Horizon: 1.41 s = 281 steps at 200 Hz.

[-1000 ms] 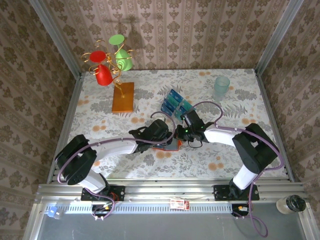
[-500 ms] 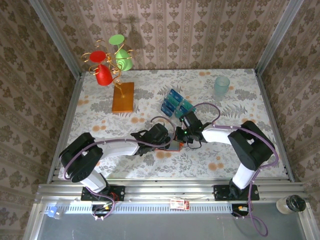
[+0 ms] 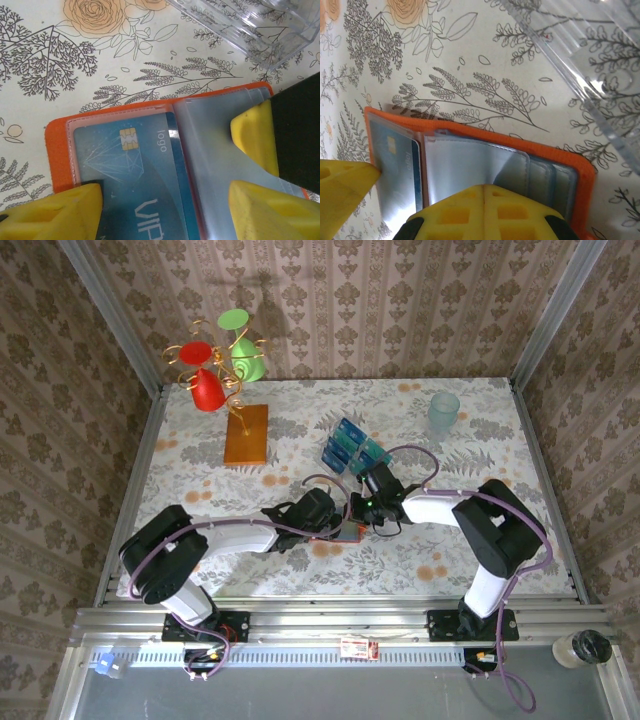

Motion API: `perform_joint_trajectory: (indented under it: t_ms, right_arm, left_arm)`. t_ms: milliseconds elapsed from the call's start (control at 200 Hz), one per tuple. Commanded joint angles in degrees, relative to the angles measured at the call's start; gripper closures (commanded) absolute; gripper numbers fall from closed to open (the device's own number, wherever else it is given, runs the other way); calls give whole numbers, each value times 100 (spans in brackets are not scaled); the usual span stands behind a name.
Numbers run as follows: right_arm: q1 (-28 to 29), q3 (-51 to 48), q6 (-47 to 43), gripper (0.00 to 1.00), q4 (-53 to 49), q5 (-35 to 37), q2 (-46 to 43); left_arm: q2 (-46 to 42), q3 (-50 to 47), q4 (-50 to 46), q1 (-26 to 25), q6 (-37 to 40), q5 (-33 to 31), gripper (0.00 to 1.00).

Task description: Put the credit cards into the card holder

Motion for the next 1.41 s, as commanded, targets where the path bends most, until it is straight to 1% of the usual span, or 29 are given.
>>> perform_joint_trajectory:
  t_ms: [0, 320, 375, 450, 510, 585, 685, 790, 850, 915, 1215, 1400]
  right_arm:
    - [67, 109, 73, 98, -77, -66, 184]
    - [76, 127, 172, 98, 11, -143, 196]
    - [71, 127, 170, 98, 20, -150, 182]
    - [68, 144, 170, 98, 11, -175, 136]
    - [72, 163, 162, 97, -19, -181, 71]
    - [45, 167, 139, 92, -74, -172, -99]
    - [14, 120, 151, 79, -169, -32, -437]
    - [14, 11, 210, 69, -282, 213, -758]
    - [14, -47, 251, 63, -318, 305, -842]
    - [14, -75, 252, 58, -338, 324, -841]
    - [14, -141, 331, 57, -230, 371, -530]
    - [14, -240, 367, 52, -158, 409, -501]
  left_arm:
    - [126, -106, 91, 13, 137, 20, 31]
    - [331, -106, -2, 22, 201, -45, 32]
    - [357, -115, -11, 22, 195, -57, 34]
    - [389, -121, -25, 22, 208, -47, 38]
    - [399, -131, -15, 13, 199, -47, 39]
    - [410, -141, 3, 17, 190, -41, 40]
    - [415, -150, 6, 13, 168, -40, 41]
    - [417, -158, 9, 13, 155, -40, 41]
    - [425, -167, 34, 13, 146, -33, 41]
    - [420, -172, 41, 13, 137, -36, 41]
    - [435, -159, 40, 1, 137, -44, 41]
    - [443, -159, 47, 0, 127, -44, 41]
